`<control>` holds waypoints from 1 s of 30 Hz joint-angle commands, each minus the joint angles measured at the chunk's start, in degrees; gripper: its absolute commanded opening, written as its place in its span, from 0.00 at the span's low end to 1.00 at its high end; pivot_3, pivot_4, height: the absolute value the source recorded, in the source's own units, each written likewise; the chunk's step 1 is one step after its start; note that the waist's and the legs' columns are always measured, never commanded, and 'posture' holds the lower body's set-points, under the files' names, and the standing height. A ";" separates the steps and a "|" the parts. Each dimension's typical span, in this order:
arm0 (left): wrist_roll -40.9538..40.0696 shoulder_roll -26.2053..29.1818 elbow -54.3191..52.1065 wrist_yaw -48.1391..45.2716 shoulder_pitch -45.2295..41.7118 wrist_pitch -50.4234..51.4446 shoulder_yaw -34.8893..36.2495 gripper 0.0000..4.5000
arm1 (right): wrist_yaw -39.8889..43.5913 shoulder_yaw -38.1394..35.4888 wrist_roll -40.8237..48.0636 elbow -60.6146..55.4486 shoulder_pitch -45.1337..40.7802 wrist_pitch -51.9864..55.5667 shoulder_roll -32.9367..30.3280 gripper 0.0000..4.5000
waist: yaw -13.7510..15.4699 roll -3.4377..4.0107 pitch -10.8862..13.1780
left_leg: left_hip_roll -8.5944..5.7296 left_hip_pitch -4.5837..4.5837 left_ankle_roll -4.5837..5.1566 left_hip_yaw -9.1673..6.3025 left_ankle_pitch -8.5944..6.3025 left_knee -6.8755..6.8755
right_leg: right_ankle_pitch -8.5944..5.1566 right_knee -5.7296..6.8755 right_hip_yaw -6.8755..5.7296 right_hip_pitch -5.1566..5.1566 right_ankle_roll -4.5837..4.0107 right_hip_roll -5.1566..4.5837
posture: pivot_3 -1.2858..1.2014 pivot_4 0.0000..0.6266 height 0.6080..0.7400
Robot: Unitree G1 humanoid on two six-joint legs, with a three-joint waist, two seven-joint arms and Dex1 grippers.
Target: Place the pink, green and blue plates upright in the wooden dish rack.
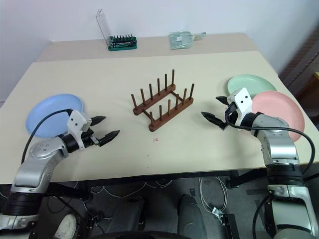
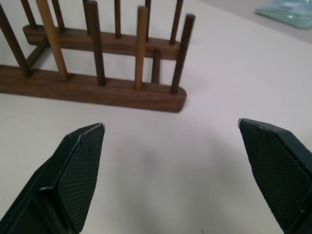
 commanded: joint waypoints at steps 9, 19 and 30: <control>-0.27 -0.12 -2.56 -0.41 0.86 0.40 -1.73 0.99 | -1.12 0.93 0.24 -3.95 0.20 -0.07 2.63 1.00 | -0.05 0.01 0.00 | 0.00 0.00 0.00 0.00 0.00 0.00 | 0.00 0.01 0.00 -0.01 0.00 0.00 | 0.52 0.24 1.00; 2.10 -5.44 -4.04 0.06 -2.79 4.34 -11.93 0.99 | -2.56 3.63 -0.77 -7.50 1.50 0.18 5.06 1.00 | 0.15 -0.01 -0.01 | -0.03 0.00 0.00 -0.01 0.00 0.04 | 0.00 0.01 0.00 0.02 0.00 -0.02 | 0.52 0.24 1.00; 12.85 -22.29 12.60 15.40 -13.54 1.95 -18.29 0.99 | -6.40 1.50 0.89 -13.22 5.60 3.24 5.39 1.00 | 0.33 0.10 -0.12 | -0.06 0.02 -0.01 -0.05 0.00 0.10 | 0.00 0.00 -0.01 0.12 0.01 -0.01 | 0.52 0.24 1.00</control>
